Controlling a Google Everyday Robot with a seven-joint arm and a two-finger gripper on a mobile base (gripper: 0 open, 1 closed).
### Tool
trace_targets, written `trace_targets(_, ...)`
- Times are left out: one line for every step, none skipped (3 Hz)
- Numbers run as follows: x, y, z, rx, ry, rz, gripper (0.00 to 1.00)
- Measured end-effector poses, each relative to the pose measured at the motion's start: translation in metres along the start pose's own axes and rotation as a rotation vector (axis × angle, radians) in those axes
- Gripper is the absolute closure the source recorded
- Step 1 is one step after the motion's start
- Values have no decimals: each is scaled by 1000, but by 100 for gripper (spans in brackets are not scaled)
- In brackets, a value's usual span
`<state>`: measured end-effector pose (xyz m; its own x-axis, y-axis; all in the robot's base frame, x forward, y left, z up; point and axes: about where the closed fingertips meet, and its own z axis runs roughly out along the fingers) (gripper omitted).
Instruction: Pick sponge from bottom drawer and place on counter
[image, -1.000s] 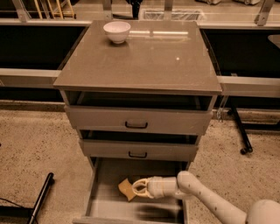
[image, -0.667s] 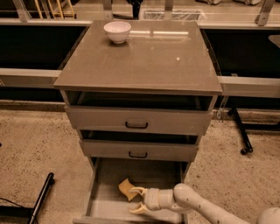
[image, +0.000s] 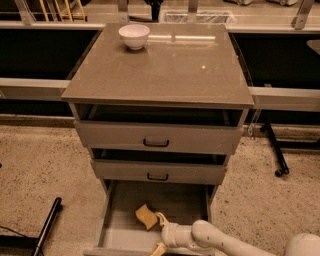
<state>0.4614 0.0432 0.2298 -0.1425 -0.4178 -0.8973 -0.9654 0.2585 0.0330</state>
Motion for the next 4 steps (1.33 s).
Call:
trace_targets(0, 0, 0, 0, 0, 0, 0)
trace_targets(4, -26, 8, 60, 38, -5, 0)
trace_targets(19, -52, 26, 106, 46, -1, 0)
trace_targets(41, -69, 51, 100, 36, 22, 0)
